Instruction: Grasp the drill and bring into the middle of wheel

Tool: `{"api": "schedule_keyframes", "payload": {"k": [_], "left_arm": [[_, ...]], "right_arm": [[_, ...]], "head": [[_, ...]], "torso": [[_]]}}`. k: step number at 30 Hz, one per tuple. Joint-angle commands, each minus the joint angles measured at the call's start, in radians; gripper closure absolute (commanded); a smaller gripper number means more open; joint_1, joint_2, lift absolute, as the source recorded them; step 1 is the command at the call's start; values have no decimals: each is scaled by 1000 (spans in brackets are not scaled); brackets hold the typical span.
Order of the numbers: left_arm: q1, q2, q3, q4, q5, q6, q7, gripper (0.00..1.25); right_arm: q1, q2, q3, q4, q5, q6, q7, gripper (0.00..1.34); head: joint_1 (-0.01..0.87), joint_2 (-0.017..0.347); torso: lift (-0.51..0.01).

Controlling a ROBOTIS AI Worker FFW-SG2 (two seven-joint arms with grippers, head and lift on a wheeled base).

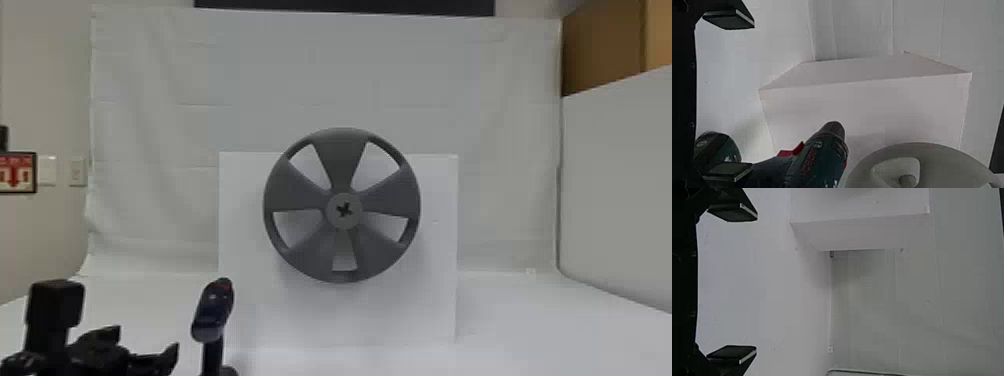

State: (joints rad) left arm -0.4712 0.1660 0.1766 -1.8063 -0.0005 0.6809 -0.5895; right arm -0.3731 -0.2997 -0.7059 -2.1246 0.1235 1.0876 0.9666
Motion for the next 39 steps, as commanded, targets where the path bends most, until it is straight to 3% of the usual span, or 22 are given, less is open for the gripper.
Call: {"api": "schedule_keyframes", "payload": {"k": [1, 6, 17, 22, 25, 39], "left_arm": [[2, 1, 37, 7, -22, 2, 2, 35], [3, 1, 61, 8, -36, 2, 33, 39], [28, 0, 53, -5, 65, -3, 264, 67], [43, 0, 49, -12, 125, -37, 336, 68], [52, 0, 38, -35, 114, -50, 379, 68], [51, 0, 23, -85, 74, -7, 398, 67]], "right_arm": [[0, -1, -1, 0, -1, 0, 0, 113], [2, -4, -4, 0, -2, -2, 0, 113], [6, -7, -9, 0, -5, -3, 0, 114], [8, -7, -10, 0, -5, -5, 0, 113], [8, -6, -12, 0, -5, -8, 0, 113], [23, 4, -44, -2, -22, -21, 0, 113]], "head": [[0, 0], [0, 0], [0, 0], [0, 0], [0, 0], [0, 0]], "torso": [[-406], [-406], [-406], [-406], [-406], [-406]]}}
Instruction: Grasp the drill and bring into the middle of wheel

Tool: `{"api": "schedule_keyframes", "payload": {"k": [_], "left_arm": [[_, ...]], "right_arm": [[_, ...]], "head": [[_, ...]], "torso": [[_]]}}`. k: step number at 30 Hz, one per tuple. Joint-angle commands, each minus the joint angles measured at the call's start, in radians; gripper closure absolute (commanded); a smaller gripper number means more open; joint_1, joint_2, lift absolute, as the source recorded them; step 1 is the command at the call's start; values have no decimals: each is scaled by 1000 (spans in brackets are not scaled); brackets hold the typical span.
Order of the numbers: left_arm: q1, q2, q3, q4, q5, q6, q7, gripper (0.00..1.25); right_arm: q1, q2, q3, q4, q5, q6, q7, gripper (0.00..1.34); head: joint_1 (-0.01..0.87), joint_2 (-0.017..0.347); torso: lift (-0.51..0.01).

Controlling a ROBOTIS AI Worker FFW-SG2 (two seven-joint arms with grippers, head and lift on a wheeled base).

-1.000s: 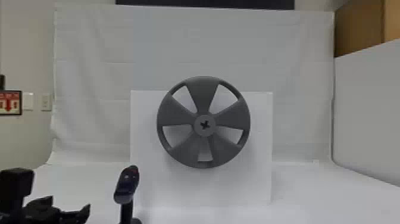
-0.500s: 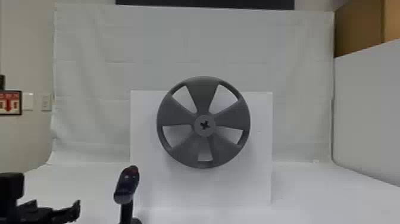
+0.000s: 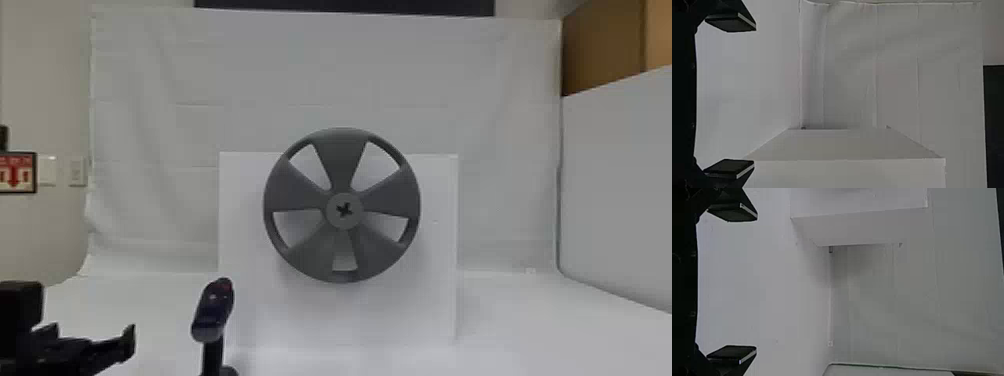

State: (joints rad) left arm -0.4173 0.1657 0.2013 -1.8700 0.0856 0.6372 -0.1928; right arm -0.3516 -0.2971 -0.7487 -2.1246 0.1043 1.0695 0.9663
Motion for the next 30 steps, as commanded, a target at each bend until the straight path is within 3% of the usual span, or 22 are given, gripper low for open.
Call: {"api": "schedule_keyframes", "payload": {"k": [1, 30], "left_arm": [[-5, 2, -2, -31, -12, 47, 1, 67], [-12, 2, -6, -70, 2, 116, -8, 67]], "right_arm": [[2, 1, -1, -2, -6, -3, 0, 113], [-6, -13, -15, -14, -26, -3, 0, 113]], "head": [[0, 0], [0, 0]], "torso": [[-406], [-406]]}}
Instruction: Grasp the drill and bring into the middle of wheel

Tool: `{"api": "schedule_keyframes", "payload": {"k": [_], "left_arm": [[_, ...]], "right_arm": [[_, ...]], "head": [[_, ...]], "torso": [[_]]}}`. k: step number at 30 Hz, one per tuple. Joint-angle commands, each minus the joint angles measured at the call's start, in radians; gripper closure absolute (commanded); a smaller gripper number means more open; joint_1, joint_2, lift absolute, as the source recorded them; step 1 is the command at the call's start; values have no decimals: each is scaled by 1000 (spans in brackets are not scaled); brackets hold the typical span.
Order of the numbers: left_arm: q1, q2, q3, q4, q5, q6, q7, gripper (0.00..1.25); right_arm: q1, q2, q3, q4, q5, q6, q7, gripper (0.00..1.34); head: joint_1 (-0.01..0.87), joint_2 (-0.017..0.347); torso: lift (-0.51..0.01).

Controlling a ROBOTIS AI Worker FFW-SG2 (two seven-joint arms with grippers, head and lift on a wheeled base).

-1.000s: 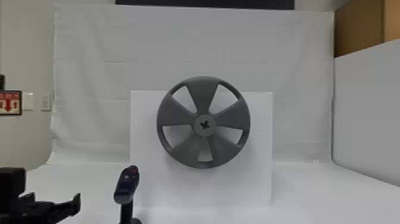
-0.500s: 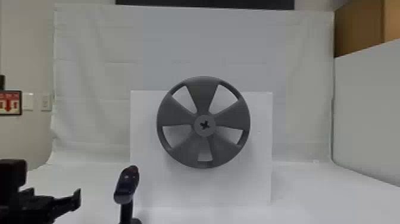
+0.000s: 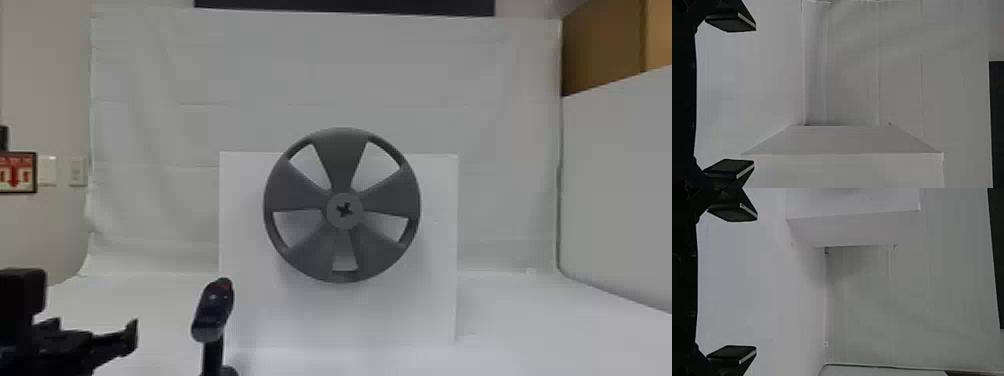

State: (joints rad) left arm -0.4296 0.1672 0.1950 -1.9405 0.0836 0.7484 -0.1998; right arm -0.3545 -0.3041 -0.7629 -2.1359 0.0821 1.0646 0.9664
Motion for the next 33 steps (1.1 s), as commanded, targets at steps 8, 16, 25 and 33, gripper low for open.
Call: {"api": "schedule_keyframes", "payload": {"k": [8, 16, 25, 33], "left_arm": [[0, 0, -6, -2, 1, 14, -4, 68], [0, 2, -6, -2, 1, 14, -4, 68], [2, 2, -6, -2, -2, 14, -4, 68], [3, 0, -6, -2, -7, 16, -4, 68]], "right_arm": [[-8, -15, -4, -15, -7, 14, 2, 111], [-9, -18, -4, -18, -8, 20, 2, 113], [-12, -23, -3, -19, -7, 23, 2, 113], [-14, -26, 1, -19, -5, 26, 2, 113]], "head": [[0, 0], [0, 0], [0, 0], [0, 0]], "torso": [[-406], [-406], [-406], [-406]]}}
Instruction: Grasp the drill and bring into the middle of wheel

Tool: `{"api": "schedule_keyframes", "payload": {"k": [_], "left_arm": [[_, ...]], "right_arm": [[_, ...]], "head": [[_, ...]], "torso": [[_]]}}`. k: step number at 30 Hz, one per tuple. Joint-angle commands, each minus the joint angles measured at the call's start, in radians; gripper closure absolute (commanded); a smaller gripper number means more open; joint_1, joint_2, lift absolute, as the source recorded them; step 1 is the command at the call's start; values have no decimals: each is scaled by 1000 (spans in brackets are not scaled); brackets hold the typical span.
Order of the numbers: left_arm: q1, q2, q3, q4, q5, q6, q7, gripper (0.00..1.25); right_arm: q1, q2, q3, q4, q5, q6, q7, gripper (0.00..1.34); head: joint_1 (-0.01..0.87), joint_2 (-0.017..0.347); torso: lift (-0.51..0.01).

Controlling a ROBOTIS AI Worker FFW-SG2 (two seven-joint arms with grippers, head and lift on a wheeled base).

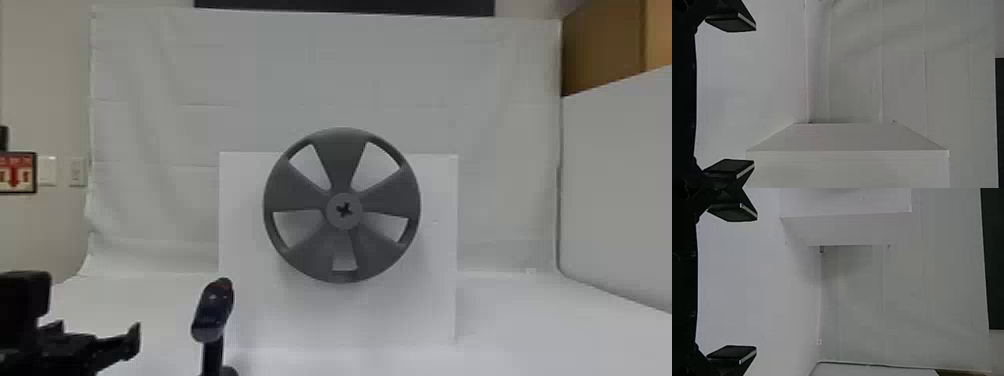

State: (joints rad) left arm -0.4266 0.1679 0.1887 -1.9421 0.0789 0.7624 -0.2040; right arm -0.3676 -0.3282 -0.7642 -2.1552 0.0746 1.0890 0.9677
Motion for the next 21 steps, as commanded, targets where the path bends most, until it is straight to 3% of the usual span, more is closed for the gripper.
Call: {"api": "schedule_keyframes", "payload": {"k": [1, 21], "left_arm": [[0, -1, 0, 0, -2, 2, 0, 68], [0, 1, -5, 0, -7, 3, 0, 68]], "right_arm": [[-2, -2, 2, 0, 4, 2, -1, 111], [-8, -3, 11, 0, 5, 3, -1, 113]], "head": [[0, 0], [0, 0]], "torso": [[-406], [-406]]}}
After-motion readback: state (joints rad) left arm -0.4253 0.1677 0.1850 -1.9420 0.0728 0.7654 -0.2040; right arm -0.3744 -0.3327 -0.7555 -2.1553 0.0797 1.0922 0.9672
